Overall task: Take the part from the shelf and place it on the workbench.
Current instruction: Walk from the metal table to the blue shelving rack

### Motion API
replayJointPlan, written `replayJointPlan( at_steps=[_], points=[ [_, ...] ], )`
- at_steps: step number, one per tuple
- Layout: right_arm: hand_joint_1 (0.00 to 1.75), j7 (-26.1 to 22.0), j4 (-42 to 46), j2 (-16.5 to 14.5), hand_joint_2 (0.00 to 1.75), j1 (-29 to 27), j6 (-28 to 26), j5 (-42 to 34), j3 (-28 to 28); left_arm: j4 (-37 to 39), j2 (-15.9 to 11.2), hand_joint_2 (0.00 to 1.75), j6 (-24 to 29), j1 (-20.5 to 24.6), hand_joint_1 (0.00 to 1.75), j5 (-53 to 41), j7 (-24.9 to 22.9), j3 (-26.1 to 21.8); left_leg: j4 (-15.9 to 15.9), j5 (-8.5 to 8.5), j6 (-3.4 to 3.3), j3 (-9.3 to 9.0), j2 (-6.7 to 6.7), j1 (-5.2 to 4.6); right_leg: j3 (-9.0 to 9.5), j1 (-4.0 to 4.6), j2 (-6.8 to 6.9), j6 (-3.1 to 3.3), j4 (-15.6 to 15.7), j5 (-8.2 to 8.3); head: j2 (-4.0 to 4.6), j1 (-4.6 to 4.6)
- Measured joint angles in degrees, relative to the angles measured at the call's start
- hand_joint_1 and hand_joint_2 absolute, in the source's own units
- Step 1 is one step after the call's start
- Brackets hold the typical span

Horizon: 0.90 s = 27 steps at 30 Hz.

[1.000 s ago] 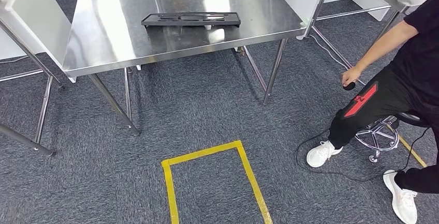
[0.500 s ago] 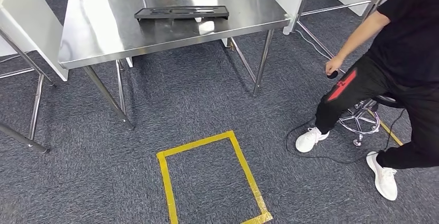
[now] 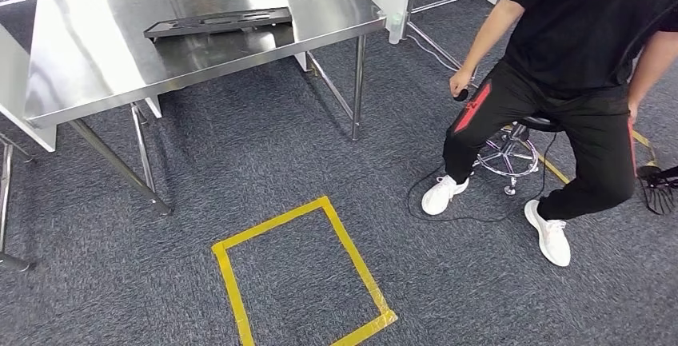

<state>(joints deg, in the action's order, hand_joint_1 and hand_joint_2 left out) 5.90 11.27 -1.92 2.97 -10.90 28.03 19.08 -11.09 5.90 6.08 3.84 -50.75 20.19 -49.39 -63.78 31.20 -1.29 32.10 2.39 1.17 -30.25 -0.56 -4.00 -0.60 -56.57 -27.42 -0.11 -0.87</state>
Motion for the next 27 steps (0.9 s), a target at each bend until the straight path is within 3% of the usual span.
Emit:
replayJointPlan(
  at_steps=[2,3,5,7,9,11,12,13,15,16,18,20,22,24,26,27],
  points=[
    [0.00,0.5,0.0,-0.3,0.00,0.2,0.0,0.3,-0.4,0.0,-0.1,0.00,0.0,-0.1,0.00,0.1,-0.1,0.0,5.5,-1.59,-0.70,-2.83,2.34,-0.11,-0.38,0.09,-1.34,-0.48,-0.1,0.32,0.00,-0.01],
    [0.00,0.7,0.0,-0.4,0.00,0.3,0.0,0.5,-0.6,0.0,-0.1,0.00,0.0,-0.1,0.00,0.2,-0.3,-0.1,6.2,-1.54,-0.83,-3.15,2.70,-0.23,-0.73,0.00,-1.97,-0.84,-0.2,0.55,0.00,-0.01],
    [0.00,1.1,-0.1,-0.5,0.00,0.3,0.0,0.7,-0.9,0.0,0.0,0.00,-0.1,0.0,0.00,0.4,-0.5,-0.1,6.9,-1.97,-1.02,-3.17,1.36,-0.38,-1.69,-0.10,-2.74,-1.60,-0.3,0.96,0.00,0.01],
    [0.00,1.5,-0.2,-0.7,0.00,0.3,0.0,0.8,-1.0,0.0,0.0,0.00,0.0,0.0,0.00,0.5,-0.7,-0.1,7.8,-2.70,-1.46,-3.12,-0.29,-0.29,-3.37,0.02,-0.44,-1.75,-2.4,-0.26,0.00,-0.20],
    [0.00,1.7,-0.2,-1.0,0.00,0.4,0.0,1.0,-1.2,-0.1,0.0,0.00,0.1,0.0,0.00,0.7,-0.8,-0.3,8.1,-3.09,-1.73,-2.83,-2.19,-0.35,-6.58,-0.10,2.53,-1.47,-8.9,-3.59,0.00,-0.50],
    [0.00,1.8,-0.2,-1.3,0.00,0.3,0.1,1.5,-1.4,-0.1,-0.1,0.00,0.4,0.0,0.00,0.9,-1.0,-0.5,8.1,-3.23,-1.72,-2.46,-4.20,-0.45,-9.45,-0.42,3.24,-1.79,-15.6,-6.15,0.00,-0.62],
    [0.00,1.9,-0.2,-1.4,0.00,0.3,0.1,1.7,-1.5,-0.1,-0.1,0.00,0.4,0.0,0.00,1.0,-1.0,-0.5,8.0,-3.29,-1.65,-2.34,-5.14,-0.45,-9.42,-0.61,3.40,-2.28,-16.4,-6.23,0.00,-0.61],
    [0.00,1.9,-0.2,-1.5,0.00,0.2,0.1,1.8,-1.7,-0.1,-0.1,0.00,0.5,0.0,0.00,1.0,-1.1,-0.6,8.0,-3.32,-1.57,-2.27,-6.02,-0.42,-8.14,-0.82,3.70,-2.92,-14.8,-5.48,0.00,-0.62],
    [0.00,2.0,-0.2,-1.6,0.00,0.3,0.1,2.1,-2.0,-0.1,-0.2,0.00,0.7,0.1,0.00,1.2,-1.2,-0.7,7.7,-3.25,-1.17,-2.26,-7.52,-0.43,-3.03,-1.19,5.81,-4.00,-6.6,-2.94,0.00,-0.67],
    [0.00,2.0,-0.2,-1.7,0.00,0.4,0.2,2.3,-2.2,-0.1,-0.2,0.00,0.9,0.2,0.00,1.4,-1.3,-0.8,7.5,-3.11,-0.80,-2.26,-8.14,-0.53,-0.89,-1.14,7.02,-4.03,-2.9,-1.89,0.00,-0.71],
    [0.00,2.0,-0.2,-1.9,0.00,0.6,0.3,3.0,-2.5,-0.2,-0.2,0.00,1.3,0.4,0.00,1.9,-1.5,-1.2,7.2,-2.93,-0.03,-2.40,-9.18,-0.82,0.54,-0.88,8.13,-3.23,0.3,-0.97,0.00,-0.57],
    [0.00,2.0,-0.2,-2.0,0.00,0.5,0.4,3.5,-2.8,-0.2,-0.1,0.00,1.5,0.6,0.00,2.2,-1.7,-1.6,7.2,-2.84,0.63,-2.63,-9.75,-0.61,0.12,-0.91,6.94,-2.19,0.2,-0.59,0.00,-0.33],
    [0.00,1.9,-0.2,-2.0,0.00,0.5,0.4,3.6,-3.1,-0.2,0.0,0.00,1.7,0.7,0.00,2.2,-1.7,-1.7,5.4,-0.95,1.33,-1.98,-7.18,-0.15,0.05,-1.24,5.83,-1.18,0.3,-0.13,0.00,-0.27],
    [0.00,1.9,-0.2,-2.1,0.00,0.7,0.4,3.7,-3.4,-0.2,0.0,0.00,1.8,0.6,0.00,2.2,-1.7,-1.9,-0.7,3.37,1.60,0.56,-3.52,0.04,-0.33,-1.24,4.67,-0.29,0.3,0.41,0.00,-0.19],
    [0.00,1.9,-0.2,-2.2,0.00,0.7,0.5,3.7,-3.6,-0.2,0.0,0.00,1.8,0.4,0.00,2.2,-1.8,-2.0,-8.1,6.81,1.47,3.69,-2.44,0.04,-0.86,-0.90,3.28,0.14,0.2,0.77,0.00,-0.18],
    [0.00,1.9,-0.2,-2.2,0.00,0.6,0.5,3.7,-3.6,-0.2,0.0,0.00,1.8,0.3,0.00,2.3,-1.8,-2.1,-9.7,6.96,1.36,4.31,-2.32,0.04,-0.99,-0.79,2.51,0.18,0.2,0.87,0.00,-0.17]
  ],
)
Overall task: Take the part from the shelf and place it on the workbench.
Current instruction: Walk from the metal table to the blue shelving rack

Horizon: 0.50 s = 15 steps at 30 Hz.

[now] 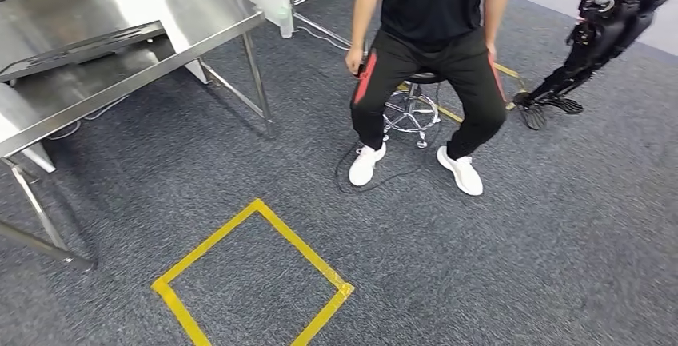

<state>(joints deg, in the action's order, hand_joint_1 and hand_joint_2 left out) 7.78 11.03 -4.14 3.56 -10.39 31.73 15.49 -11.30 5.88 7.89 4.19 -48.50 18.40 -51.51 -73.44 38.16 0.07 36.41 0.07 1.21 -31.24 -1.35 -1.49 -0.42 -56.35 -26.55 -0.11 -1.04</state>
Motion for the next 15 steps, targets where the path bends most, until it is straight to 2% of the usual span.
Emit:
replayJointPlan(
  at_steps=[1,2,4,5,6,7,8,9,11,12,13,14,15],
  points=[
    [0.00,0.0,0.0,0.0,0.00,-0.1,0.0,0.0,0.0,0.0,0.0,0.00,0.0,0.0,0.00,0.0,0.0,-0.1,0.4,-0.94,-0.15,-0.37,0.08,0.00,-0.05,0.07,-0.81,-0.04,0.0,0.08,0.00,-0.01],
    [0.00,0.0,0.0,0.0,0.00,-0.2,0.0,0.0,0.0,0.0,0.0,0.00,0.0,0.0,0.00,0.0,0.0,-0.1,3.2,-2.86,-0.33,-1.84,0.36,0.03,-0.03,0.08,-1.63,-0.14,-0.1,0.14,0.00,-0.01],
    [0.00,0.0,0.0,0.0,0.00,-0.1,0.0,0.0,-0.1,0.0,0.0,0.00,0.0,0.0,0.00,0.0,0.0,-0.2,11.2,-6.67,-0.80,-5.77,2.81,0.19,-0.18,0.24,-3.21,-0.40,-0.5,0.25,0.00,-0.01],
    [0.00,0.0,0.0,-0.1,0.00,0.0,0.0,0.0,-0.1,0.0,-0.1,0.00,0.0,0.0,0.00,0.0,0.0,-0.3,13.9,-7.64,-0.94,-7.02,4.00,0.24,-0.47,0.32,-3.94,-0.65,-0.7,0.36,0.00,-0.03],
    [0.00,-0.1,0.0,-0.1,0.00,0.1,0.0,0.1,-0.2,0.0,0.0,0.00,0.1,-0.1,0.00,0.1,0.0,-0.4,15.4,-7.91,-1.07,-7.57,4.87,0.18,-0.88,0.40,-4.61,-1.00,-0.8,0.53,0.00,-0.04],
    [0.00,-0.2,0.0,-0.1,0.00,0.2,0.1,0.2,-0.2,0.0,0.0,0.00,0.1,0.0,0.00,0.2,0.0,-0.5,15.6,-7.84,-1.22,-7.56,4.82,0.00,-1.31,0.40,-5.27,-1.46,-0.9,0.77,0.00,-0.06],
    [0.00,-0.3,0.0,-0.1,0.00,0.1,0.2,0.4,-0.3,0.0,0.1,0.00,0.2,0.0,0.00,0.3,-0.1,-0.5,15.8,-8.03,-1.52,-7.46,4.07,-0.14,-1.77,0.36,-5.91,-1.98,-0.8,1.05,0.00,-0.08],
    [0.00,-0.5,-0.1,-0.1,0.00,0.0,0.2,0.7,-0.3,0.0,0.2,0.00,0.3,0.0,0.00,0.5,-0.1,-0.6,16.0,-8.34,-1.95,-7.47,3.29,-0.26,-2.20,0.33,-5.55,-2.33,-1.0,1.06,0.00,-0.07],
    [0.00,-0.8,-0.1,-0.1,0.00,0.0,0.5,1.6,-0.7,0.0,0.5,0.00,0.7,0.0,0.00,0.7,-0.2,-0.8,16.7,-9.00,-2.92,-7.40,1.53,-0.26,-3.99,0.45,-2.74,-2.43,-4.0,-0.63,0.00,-0.35],
    [0.00,-0.9,-0.1,-0.1,0.00,0.1,0.6,2.1,-1.0,0.0,0.6,0.00,0.9,0.0,0.00,0.7,-0.4,-1.0,16.8,-9.16,-3.20,-7.30,0.60,-0.34,-5.48,0.39,-0.90,-2.24,-7.2,-2.31,0.00,-0.47],
    [0.00,-0.9,-0.1,-0.1,0.00,0.2,0.8,2.5,-1.3,0.0,0.7,0.00,1.2,-0.1,0.00,0.7,-0.6,-1.0,16.8,-9.22,-3.38,-7.14,-0.35,-0.42,-7.23,0.41,0.15,-2.14,-11.0,-4.12,0.00,-0.62],
    [0.00,-0.9,-0.1,-0.1,0.00,0.2,1.0,2.9,-1.6,0.0,0.9,0.00,1.5,-0.2,0.00,0.6,-0.8,-1.1,16.7,-9.25,-3.40,-7.00,-1.32,-0.51,-8.70,0.36,0.56,-2.21,-14.5,-5.52,0.00,-0.61],
    [0.00,-0.8,-0.2,0.0,0.00,0.2,1.2,3.2,-1.9,0.0,1.1,0.00,1.7,-0.3,0.00,0.5,-1.0,-1.1,16.7,-9.27,-3.40,-6.89,-2.26,-0.56,-9.34,0.31,0.76,-2.48,-16.6,-6.20,0.00,-0.61]
  ],
)
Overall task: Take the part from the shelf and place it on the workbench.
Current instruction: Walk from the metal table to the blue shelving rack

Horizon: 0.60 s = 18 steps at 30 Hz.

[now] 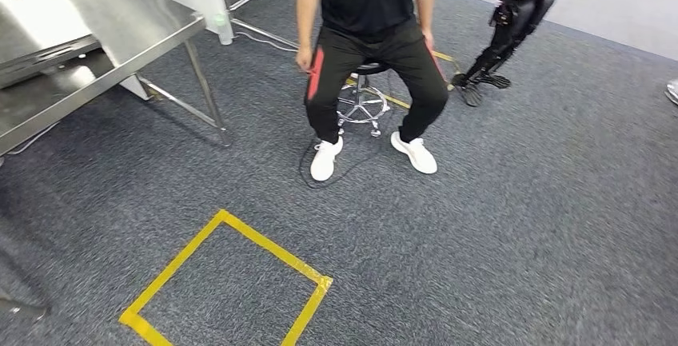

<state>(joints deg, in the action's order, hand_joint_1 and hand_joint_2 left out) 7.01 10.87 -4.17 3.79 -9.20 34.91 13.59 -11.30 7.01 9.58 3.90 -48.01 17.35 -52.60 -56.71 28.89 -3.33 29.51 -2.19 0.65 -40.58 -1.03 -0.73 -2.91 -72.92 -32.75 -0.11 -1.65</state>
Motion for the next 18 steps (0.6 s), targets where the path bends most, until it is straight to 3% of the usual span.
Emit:
replayJointPlan(
  at_steps=[1,2,4,6,8,9,11,13,15,16,18],
  points=[
    [0.00,0.1,0.0,0.1,0.00,-0.1,0.2,0.2,-0.2,0.0,0.3,0.00,0.2,0.0,0.00,-0.2,-0.2,0.0,0.0,-0.01,0.02,0.06,-0.86,-0.02,0.52,-0.04,0.20,-0.44,0.0,0.14,0.00,-0.01],
    [0.00,0.2,0.0,0.2,0.00,-0.2,0.5,0.2,-0.4,0.0,0.6,0.00,0.2,0.0,0.00,-0.5,-0.3,0.0,0.0,-0.01,0.06,0.07,-1.65,-0.02,2.35,-0.12,0.63,-0.97,2.6,1.07,0.00,-0.01],
    [0.00,0.3,0.0,0.5,0.00,-0.2,1.2,-0.3,-0.6,0.0,1.1,0.00,0.4,0.0,0.00,-1.4,-0.2,0.1,-0.1,0.08,0.38,-0.09,-3.00,-0.16,7.56,-0.12,2.98,-1.61,11.1,3.53,0.00,-0.03],
    [0.00,0.4,0.0,0.8,0.00,-0.1,1.9,-1.4,-0.5,0.0,1.5,0.00,0.1,0.0,0.00,-2.7,0.7,0.3,-0.1,0.22,0.99,-0.34,-4.08,-0.47,10.22,0.16,4.64,-1.08,16.1,4.95,0.00,0.07],
    [0.00,0.5,0.0,1.2,0.00,-0.2,2.3,-2.7,-0.1,0.0,1.7,0.00,-0.6,0.1,0.00,-4.3,1.9,0.9,0.0,0.28,1.66,-0.66,-5.08,-0.53,9.94,0.43,3.93,-0.07,16.6,5.29,0.00,0.20],
    [0.00,0.7,0.0,1.3,0.00,-0.3,2.4,-3.4,0.3,0.0,1.7,0.00,-1.0,0.2,0.00,-5.2,2.4,1.4,-0.1,0.48,2.05,-0.73,-4.97,-0.35,9.89,0.11,3.37,0.38,16.7,5.44,0.00,0.23],
    [0.00,1.4,0.0,1.5,0.00,-0.4,2.1,-5.4,1.4,0.0,1.7,0.00,-2.1,0.2,0.00,-7.2,3.2,2.6,-2.4,2.56,2.68,0.08,-2.36,0.00,9.97,-0.44,2.24,1.41,16.9,5.88,0.00,0.33],
    [0.00,2.4,0.0,1.4,0.00,-0.4,1.3,-7.4,2.9,0.0,1.6,0.00,-3.3,0.0,0.00,-9.2,3.8,3.9,-9.3,6.88,2.94,3.07,1.11,0.16,9.75,-0.48,1.02,2.17,16.9,6.29,0.00,0.46],
    [0.00,3.4,0.0,0.9,0.00,-0.5,0.5,-8.8,4.4,0.0,1.4,0.00,-4.5,0.0,0.00,-10.7,3.6,5.3,-16.2,9.52,3.01,6.23,2.14,0.19,9.47,-0.27,-0.50,2.43,16.8,6.49,0.00,0.49],
    [0.00,3.7,0.0,0.6,0.00,-0.6,0.1,-9.1,5.0,0.0,1.3,0.00,-5.0,0.1,0.00,-11.1,3.3,5.8,-17.0,9.11,3.01,6.68,2.23,0.21,9.43,-0.21,-1.28,2.45,16.8,6.53,0.00,0.50],
    [0.00,3.6,0.0,0.1,0.00,-0.8,-0.2,-9.0,5.9,0.0,0.8,0.00,-5.9,0.5,0.00,-11.2,2.4,6.6,-12.1,5.23,2.87,4.48,2.93,0.38,9.51,-0.20,-2.94,2.41,16.5,6.54,0.00,0.50]
  ],
)
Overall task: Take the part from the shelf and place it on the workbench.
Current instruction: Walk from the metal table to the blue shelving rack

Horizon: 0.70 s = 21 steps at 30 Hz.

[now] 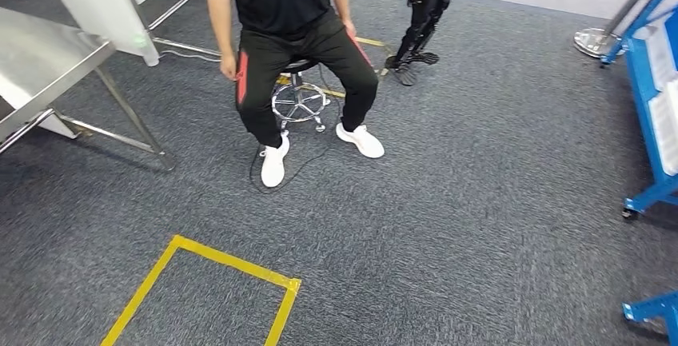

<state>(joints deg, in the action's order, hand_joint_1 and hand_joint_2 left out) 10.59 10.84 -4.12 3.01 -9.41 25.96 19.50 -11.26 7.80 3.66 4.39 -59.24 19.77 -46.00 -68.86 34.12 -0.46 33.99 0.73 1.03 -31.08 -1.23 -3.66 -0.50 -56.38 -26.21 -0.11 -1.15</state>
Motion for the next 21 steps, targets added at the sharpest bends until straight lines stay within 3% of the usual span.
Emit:
replayJointPlan(
  at_steps=[2,4,6,7,8,10,12,13,14,16,17,19,21],
  points=[
    [0.00,-1.2,0.0,-0.5,0.00,0.0,0.2,1.4,0.3,0.0,-0.7,0.00,-0.5,0.3,0.00,0.8,-0.8,0.2,7.4,-3.54,-0.24,-3.25,2.87,0.34,-0.30,0.21,-1.61,-0.20,-0.6,-0.02,0.00,0.02],
    [0.00,-2.6,0.0,-0.8,0.00,0.2,0.7,3.6,0.2,0.0,-1.3,0.00,-0.4,0.4,0.00,2.4,-1.2,0.1,10.5,-4.33,-0.50,-4.33,4.55,0.29,-1.16,0.30,-3.02,-0.90,-1.0,0.19,0.00,0.02],
    [0.00,-3.3,0.0,-0.8,0.00,0.1,1.3,5.6,-0.2,0.0,-1.5,0.00,0.2,0.3,0.00,4.0,-1.4,-0.6,10.9,-4.64,-1.17,-4.27,3.29,-0.03,-2.08,0.16,-4.04,-1.83,-1.1,0.58,0.00,0.02],
    [0.00,-3.4,0.0,-0.7,0.00,0.0,1.6,6.3,-0.4,0.0,-1.6,0.00,0.6,0.3,0.00,4.6,-1.5,-1.0,11.2,-4.96,-1.68,-4.30,2.58,-0.10,-2.60,0.18,-3.40,-2.06,-1.5,0.43,0.00,0.03],
    [0.00,-3.4,0.0,-0.6,0.00,0.0,1.7,6.6,-0.6,0.0,-1.6,0.00,0.9,0.3,0.00,4.9,-1.5,-1.4,11.5,-5.29,-2.21,-4.32,1.75,-0.10,-3.57,0.21,-1.98,-2.07,-3.0,-0.36,0.00,-0.08],
    [0.00,-3.5,0.0,-0.4,0.00,0.2,1.8,6.6,-0.8,0.0,-1.6,0.00,1.3,0.0,0.00,5.2,-1.4,-1.9,11.9,-5.63,-2.78,-4.22,-0.05,-0.17,-6.83,0.30,1.48,-1.78,-9.4,-3.39,0.00,-0.30],
    [0.00,-3.6,0.0,-0.2,0.00,0.3,1.9,6.2,-0.8,0.0,-1.5,0.00,1.4,-0.3,0.00,5.2,-1.3,-2.3,11.8,-5.64,-2.85,-4.06,-2.08,-0.28,-10.00,0.21,2.72,-1.99,-16.3,-5.94,0.00,-0.40],
    [0.00,-3.7,0.0,-0.1,0.00,0.3,1.9,6.0,-0.8,0.0,-1.5,0.00,1.4,-0.4,0.00,5.2,-1.3,-2.4,11.8,-5.62,-2.81,-4.01,-3.00,-0.28,-10.24,0.08,2.95,-2.39,-17.4,-6.09,0.00,-0.40],
    [0.00,-3.7,0.0,0.0,0.00,0.2,1.9,5.9,-0.8,0.0,-1.5,0.00,1.4,-0.4,0.00,5.2,-1.3,-2.5,11.8,-5.59,-2.74,-4.03,-3.83,-0.24,-9.25,-0.09,3.23,-2.92,-16.0,-5.42,0.00,-0.42],
    [0.00,-3.8,0.0,0.3,0.00,0.1,1.9,6.0,-0.8,0.0,-1.5,0.00,1.4,-0.4,0.00,5.2,-1.3,-2.6,11.8,-5.44,-2.32,-4.20,-5.23,-0.19,-4.54,-0.51,5.02,-3.88,-8.1,-2.99,0.00,-0.44],
    [0.00,-3.8,0.0,0.4,0.00,0.2,1.9,6.1,-0.8,0.0,-1.5,0.00,1.4,-0.4,0.00,5.2,-1.3,-2.6,11.7,-5.26,-1.93,-4.32,-5.87,-0.26,-2.35,-0.44,6.19,-4.01,-4.4,-1.93,0.00,-0.45],
    [0.00,-3.8,0.0,0.4,0.00,0.4,1.9,6.5,-0.8,0.0,-1.5,0.00,1.4,-0.3,0.00,5.2,-1.2,-2.7,11.6,-5.00,-1.05,-4.62,-6.98,-0.45,-0.49,-0.10,7.38,-3.36,-0.8,-0.92,0.00,-0.29],
    [0.00,-3.8,0.0,0.6,0.00,0.3,1.9,6.6,-0.8,0.0,-1.4,0.00,1.6,-0.1,0.00,5.0,-1.3,-2.7,11.7,-4.90,-0.27,-4.92,-7.80,-0.25,-0.87,0.11,6.20,-2.31,-0.8,-0.62,0.00,-0.11]
  ],
)
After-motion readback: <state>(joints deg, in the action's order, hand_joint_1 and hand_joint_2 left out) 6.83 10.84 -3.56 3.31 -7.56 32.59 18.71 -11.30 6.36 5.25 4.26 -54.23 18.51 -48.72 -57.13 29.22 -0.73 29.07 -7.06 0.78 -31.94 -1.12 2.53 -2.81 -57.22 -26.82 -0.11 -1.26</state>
